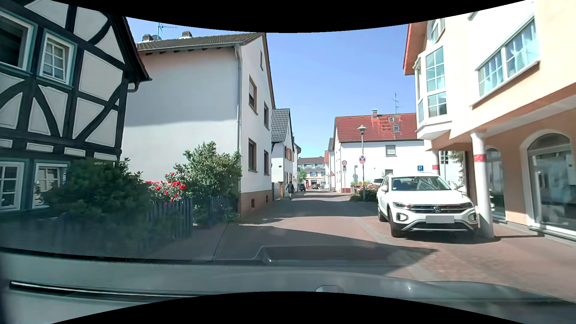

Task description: Follow the waypoints while adhering to traffic rules and regulations

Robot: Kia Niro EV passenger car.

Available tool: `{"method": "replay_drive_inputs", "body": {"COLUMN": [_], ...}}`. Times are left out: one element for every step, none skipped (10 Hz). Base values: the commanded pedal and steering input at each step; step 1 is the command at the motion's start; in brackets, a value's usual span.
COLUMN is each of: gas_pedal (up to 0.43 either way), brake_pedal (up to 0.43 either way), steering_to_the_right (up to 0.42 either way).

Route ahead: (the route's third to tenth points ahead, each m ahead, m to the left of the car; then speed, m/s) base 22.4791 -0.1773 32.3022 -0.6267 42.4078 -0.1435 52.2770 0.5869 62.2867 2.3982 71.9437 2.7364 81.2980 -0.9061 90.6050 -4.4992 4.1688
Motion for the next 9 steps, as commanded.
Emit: {"method": "replay_drive_inputs", "body": {"gas_pedal": [0.047,0.047,0.047,0.047,0.047,0.047,0.047,0.047,0.047], "brake_pedal": [0.000,0.000,0.000,0.000,0.000,0.000,0.000,0.000,0.000], "steering_to_the_right": [-0.007,-0.003,0.003,0.012,0.019,0.030,0.037,0.040,0.042]}}
